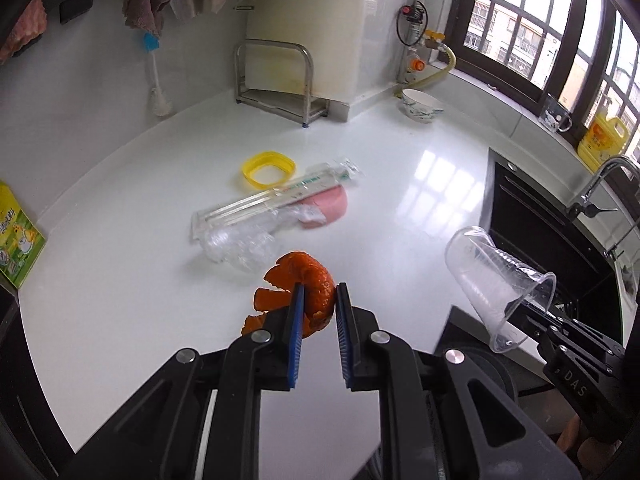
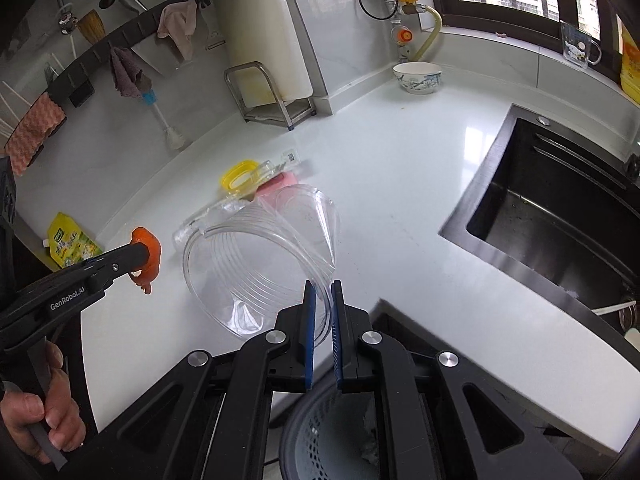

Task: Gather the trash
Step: 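Carry the cups and orange peel over the wastebasket with both tools, then open both tools to drop the cups and peel into the wastebasket, then move both open tools back to the clear bag and packaging tray, then grasp the crumpled clear plastic bag with the right tool, then grasp the clear plastic packaging tray with the left tool while the right tool holds the bag, then carry the bag and packaging tray over the wastebasket with both tools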

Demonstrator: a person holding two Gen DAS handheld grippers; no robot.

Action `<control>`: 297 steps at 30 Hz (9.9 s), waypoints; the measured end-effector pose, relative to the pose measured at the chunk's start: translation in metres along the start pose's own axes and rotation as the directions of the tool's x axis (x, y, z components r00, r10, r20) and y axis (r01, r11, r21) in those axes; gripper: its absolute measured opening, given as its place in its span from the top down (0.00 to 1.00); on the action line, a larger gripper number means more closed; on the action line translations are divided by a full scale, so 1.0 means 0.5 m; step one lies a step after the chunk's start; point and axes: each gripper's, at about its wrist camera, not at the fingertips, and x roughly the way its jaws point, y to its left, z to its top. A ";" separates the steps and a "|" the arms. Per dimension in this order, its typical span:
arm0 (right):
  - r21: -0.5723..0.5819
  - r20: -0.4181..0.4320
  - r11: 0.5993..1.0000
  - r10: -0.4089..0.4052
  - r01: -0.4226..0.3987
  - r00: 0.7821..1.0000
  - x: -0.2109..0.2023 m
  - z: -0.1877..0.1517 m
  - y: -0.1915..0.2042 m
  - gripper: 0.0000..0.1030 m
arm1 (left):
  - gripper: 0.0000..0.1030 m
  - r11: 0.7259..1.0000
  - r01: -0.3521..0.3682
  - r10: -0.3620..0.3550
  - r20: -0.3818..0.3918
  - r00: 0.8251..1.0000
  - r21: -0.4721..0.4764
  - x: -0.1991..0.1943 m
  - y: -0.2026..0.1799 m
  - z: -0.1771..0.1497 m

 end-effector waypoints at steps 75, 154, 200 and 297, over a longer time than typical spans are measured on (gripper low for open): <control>-0.064 -0.235 0.993 0.081 -0.098 0.969 -0.096 -0.194 -0.192 0.58 | 0.27 0.988 -0.110 0.101 -0.083 0.991 -0.107 -0.101 -0.185 -0.217; -0.241 -0.191 0.962 0.079 -0.125 0.978 0.358 0.188 0.359 0.42 | 0.11 0.956 -0.262 0.255 -0.063 0.965 -0.136 0.104 0.424 0.112; -0.013 -0.208 0.996 0.086 -0.091 0.974 0.269 0.112 0.175 0.94 | 0.11 0.997 -0.018 0.021 -0.039 0.999 0.073 0.226 0.281 0.144; 0.094 -0.209 0.982 0.182 -0.165 0.961 -0.135 -0.235 -0.229 0.94 | 0.81 0.989 0.082 -0.052 -0.234 0.971 0.119 0.005 -0.294 -0.299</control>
